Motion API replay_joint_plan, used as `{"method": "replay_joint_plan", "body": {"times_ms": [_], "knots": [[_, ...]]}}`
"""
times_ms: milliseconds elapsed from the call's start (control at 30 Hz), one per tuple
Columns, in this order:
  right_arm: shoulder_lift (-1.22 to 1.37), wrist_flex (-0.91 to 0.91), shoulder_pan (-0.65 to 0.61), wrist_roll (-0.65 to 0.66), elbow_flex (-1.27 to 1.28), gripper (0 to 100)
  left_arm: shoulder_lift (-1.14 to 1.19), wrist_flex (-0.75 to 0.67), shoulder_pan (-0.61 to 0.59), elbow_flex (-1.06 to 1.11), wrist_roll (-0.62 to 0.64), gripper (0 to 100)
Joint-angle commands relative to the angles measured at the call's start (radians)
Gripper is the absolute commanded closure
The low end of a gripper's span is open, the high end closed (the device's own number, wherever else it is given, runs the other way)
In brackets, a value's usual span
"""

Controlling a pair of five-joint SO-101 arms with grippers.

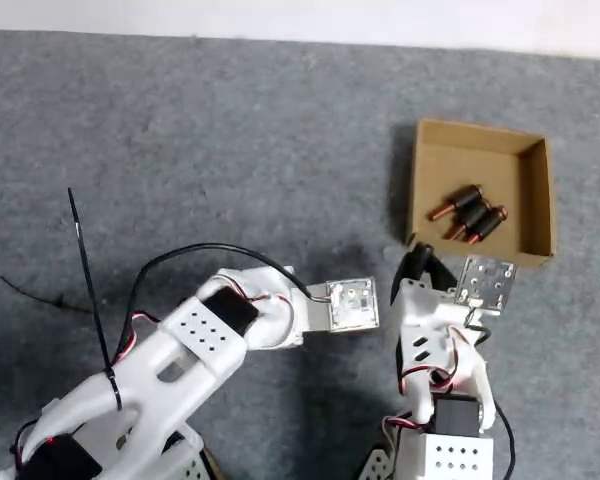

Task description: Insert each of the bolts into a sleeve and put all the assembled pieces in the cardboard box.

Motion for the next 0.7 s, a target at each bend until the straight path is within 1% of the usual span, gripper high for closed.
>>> {"method": "replay_joint_plan", "body": {"times_ms": [0, 200, 467, 667], "knots": [[-0.012, -0.033, 0.012, 0.011, -0.008, 99.2, 0.004, -0.002, -0.067, -0.047, -0.031, 85], [-0.012, -0.033, 0.012, 0.011, -0.008, 99.2, 0.028, -0.002, -0.087, -0.050, -0.048, 85], [-0.012, -0.033, 0.012, 0.011, -0.007, 99.2, 0.291, 0.002, -0.084, -0.157, -0.046, 85], [-0.012, -0.033, 0.012, 0.011, -0.007, 99.2, 0.390, 0.002, -0.088, -0.213, -0.046, 85]]}}
